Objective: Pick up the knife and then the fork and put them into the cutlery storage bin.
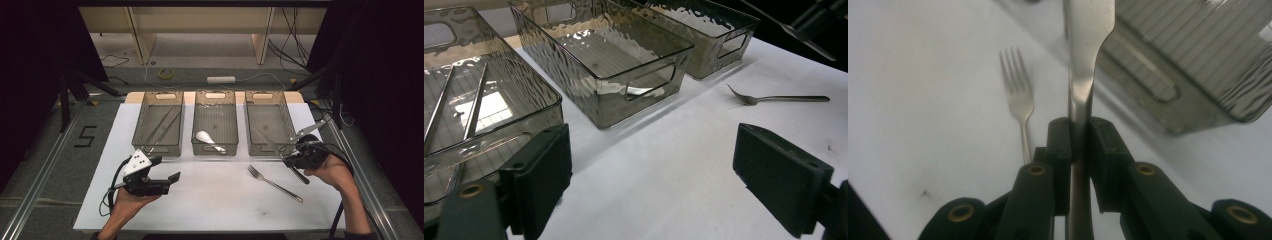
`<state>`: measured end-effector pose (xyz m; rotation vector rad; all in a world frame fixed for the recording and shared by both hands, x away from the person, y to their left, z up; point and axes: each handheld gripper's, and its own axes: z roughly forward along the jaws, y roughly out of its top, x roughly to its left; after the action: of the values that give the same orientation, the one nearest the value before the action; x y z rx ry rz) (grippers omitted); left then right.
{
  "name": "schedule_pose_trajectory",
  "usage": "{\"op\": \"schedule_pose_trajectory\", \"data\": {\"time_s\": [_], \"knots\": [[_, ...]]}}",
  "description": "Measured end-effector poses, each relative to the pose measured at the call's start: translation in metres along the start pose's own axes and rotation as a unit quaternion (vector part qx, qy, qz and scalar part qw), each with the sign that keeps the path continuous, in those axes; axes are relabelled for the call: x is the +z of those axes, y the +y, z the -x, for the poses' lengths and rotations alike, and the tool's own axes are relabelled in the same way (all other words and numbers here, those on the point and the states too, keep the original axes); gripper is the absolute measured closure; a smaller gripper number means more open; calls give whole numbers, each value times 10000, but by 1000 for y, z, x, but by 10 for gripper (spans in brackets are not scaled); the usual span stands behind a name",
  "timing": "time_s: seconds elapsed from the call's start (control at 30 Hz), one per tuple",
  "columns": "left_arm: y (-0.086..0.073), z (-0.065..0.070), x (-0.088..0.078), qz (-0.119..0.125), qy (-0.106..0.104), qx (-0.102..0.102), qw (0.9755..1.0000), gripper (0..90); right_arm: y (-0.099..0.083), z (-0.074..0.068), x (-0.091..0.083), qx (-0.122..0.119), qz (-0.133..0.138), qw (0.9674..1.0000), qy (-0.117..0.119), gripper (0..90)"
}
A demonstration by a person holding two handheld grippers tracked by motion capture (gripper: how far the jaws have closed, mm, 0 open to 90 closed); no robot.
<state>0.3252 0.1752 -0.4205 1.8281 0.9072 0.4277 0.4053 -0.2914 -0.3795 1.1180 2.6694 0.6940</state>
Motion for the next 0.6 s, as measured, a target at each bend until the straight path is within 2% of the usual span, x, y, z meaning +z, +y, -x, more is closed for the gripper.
{"op": "schedule_pose_trajectory", "data": {"time_s": [0.13,0.23,0.6], "knots": [[0,0,0,2,-3,8,10000,153,15,7,1,180,259,9995,9,806],[0,0,0,-1,-5,19,10000,153,27,9,2,208,404,9990,10,806],[0,0,0,41,-13,-28,10000,153,70,19,3,458,755,9961,18,806]]}}
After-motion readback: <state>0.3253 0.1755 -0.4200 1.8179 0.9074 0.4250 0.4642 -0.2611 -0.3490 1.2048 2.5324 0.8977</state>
